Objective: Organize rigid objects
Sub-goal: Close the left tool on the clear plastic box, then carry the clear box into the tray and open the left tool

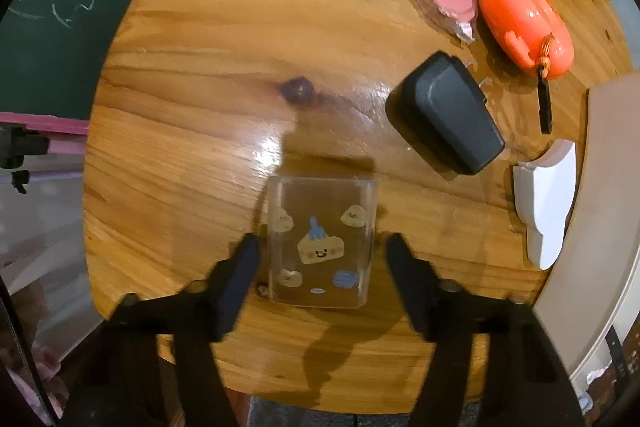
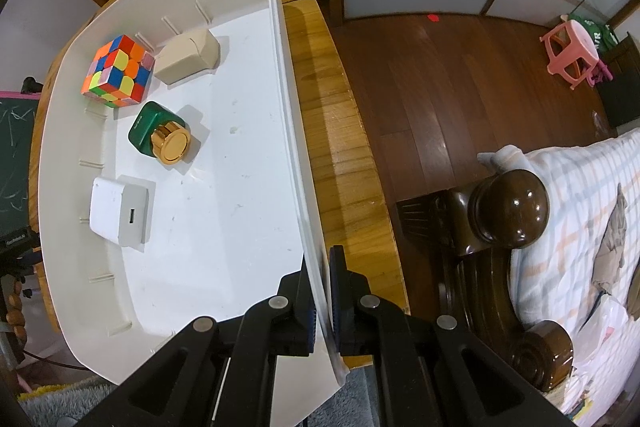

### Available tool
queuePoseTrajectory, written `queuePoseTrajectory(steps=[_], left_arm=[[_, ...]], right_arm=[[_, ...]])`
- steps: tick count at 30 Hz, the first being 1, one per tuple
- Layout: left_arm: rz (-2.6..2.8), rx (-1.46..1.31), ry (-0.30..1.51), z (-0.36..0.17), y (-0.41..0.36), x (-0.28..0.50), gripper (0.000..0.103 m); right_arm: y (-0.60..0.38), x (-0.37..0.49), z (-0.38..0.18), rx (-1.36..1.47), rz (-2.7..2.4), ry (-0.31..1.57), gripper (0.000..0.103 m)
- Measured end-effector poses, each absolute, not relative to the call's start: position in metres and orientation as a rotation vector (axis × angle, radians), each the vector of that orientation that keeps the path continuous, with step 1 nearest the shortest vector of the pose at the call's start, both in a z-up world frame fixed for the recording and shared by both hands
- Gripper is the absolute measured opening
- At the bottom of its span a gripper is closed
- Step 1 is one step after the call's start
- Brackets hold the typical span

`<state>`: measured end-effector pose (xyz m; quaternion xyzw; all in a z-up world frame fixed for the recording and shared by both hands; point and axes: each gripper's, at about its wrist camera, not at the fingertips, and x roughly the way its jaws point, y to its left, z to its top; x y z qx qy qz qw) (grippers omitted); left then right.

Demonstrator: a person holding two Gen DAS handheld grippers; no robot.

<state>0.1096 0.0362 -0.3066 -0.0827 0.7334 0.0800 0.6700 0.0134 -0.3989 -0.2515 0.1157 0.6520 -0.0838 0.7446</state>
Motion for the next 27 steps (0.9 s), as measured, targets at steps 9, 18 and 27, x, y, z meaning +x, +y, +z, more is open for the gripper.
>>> queuePoseTrajectory(steps=[9,18,27], left_arm=[[0.182,-0.226,1.641,-0.314,0.045,0.100,0.053],[0.209,-0.202,1.577,-0.282,0.041,0.089,0.053],[0.096,-0.133,1.417,-0.190,0.007,0.090,0.053]], right_arm=[[-0.399,0.013,-0.251,0.248,-0.184,1.424,0.006],[-0.398,0.013,-0.251,0.244,-0.183,1.420,0.006],[-0.398,0.013,-0.252,0.245,-0.180,1.413,0.006]])
